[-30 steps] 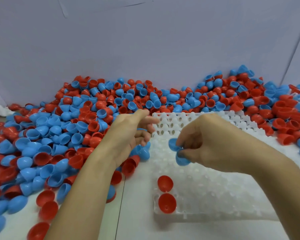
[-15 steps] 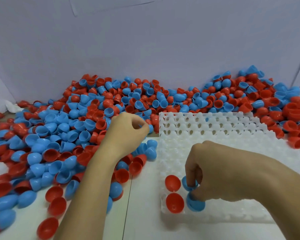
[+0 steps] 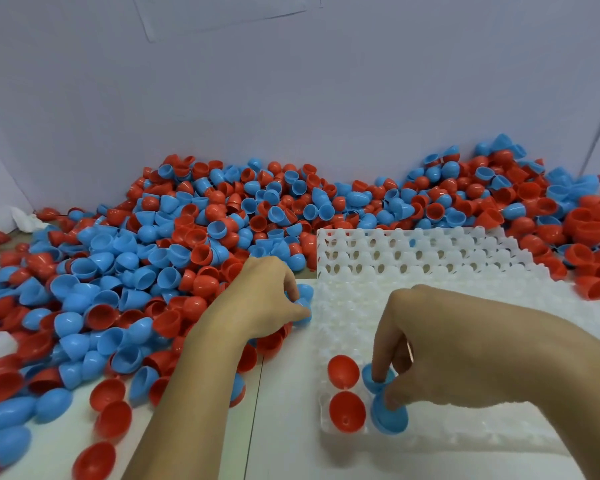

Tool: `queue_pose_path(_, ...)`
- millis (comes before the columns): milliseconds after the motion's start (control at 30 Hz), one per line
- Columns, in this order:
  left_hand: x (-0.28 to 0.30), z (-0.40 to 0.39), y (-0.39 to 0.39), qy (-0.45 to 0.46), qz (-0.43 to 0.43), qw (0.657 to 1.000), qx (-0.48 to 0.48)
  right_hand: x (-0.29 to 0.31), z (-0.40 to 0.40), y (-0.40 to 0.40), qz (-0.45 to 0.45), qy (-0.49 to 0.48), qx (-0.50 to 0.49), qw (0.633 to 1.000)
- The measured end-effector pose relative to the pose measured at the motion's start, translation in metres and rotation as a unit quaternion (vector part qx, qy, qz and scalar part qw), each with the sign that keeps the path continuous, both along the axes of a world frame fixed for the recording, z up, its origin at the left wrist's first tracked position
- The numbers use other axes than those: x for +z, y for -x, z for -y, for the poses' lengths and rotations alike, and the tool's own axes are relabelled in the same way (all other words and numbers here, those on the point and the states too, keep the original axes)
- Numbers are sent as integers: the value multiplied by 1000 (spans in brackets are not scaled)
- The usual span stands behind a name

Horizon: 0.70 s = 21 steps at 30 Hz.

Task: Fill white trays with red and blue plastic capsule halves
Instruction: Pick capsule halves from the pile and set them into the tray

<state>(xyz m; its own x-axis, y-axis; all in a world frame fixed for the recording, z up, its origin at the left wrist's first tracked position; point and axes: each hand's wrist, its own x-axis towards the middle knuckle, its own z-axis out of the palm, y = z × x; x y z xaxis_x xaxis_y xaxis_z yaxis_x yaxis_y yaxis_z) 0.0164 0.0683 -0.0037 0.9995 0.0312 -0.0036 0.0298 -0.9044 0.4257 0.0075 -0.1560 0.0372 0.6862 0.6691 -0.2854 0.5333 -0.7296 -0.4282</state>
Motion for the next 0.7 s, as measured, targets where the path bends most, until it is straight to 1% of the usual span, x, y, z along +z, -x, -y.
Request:
queue_pose_path(33, 0, 1, 0, -4, -5, 1000, -4, 2, 4, 1, -4, -1, 0, 1000)
queue_pose_path(100, 2, 1, 1, -4, -11, 1000, -7, 4, 6, -2, 21, -28, -17, 999)
queue_pose_path(167, 7, 2, 2, 23, 5, 1000, -10, 2, 8, -10, 75, -109, -66, 989)
queue_pose_path(267, 15, 10, 3, 133, 90, 986, -39, -11, -2, -21, 152, -207, -153, 954)
queue_pose_path(300, 16, 14, 4, 170, 112, 978, -50, -14, -6, -22, 153, -237, -175, 943)
queue_pose_path(400, 18, 31, 7, 227, 131, 961, -91, -22, -16, -23, 118, -313, -202, 921)
queue_pose_path(533, 17, 40, 6, 238, 113, 956, -129, -26, -17, -27, 57, -359, -231, 902)
queue_pose_path(600, 16, 37, 5, 252, 121, 951, -130, -25, -13, -29, 34, -383, -243, 891)
queue_pose_path(700, 16, 34, 3, 329, 111, 932, -103, -23, -12, -29, -11, -422, -264, 867)
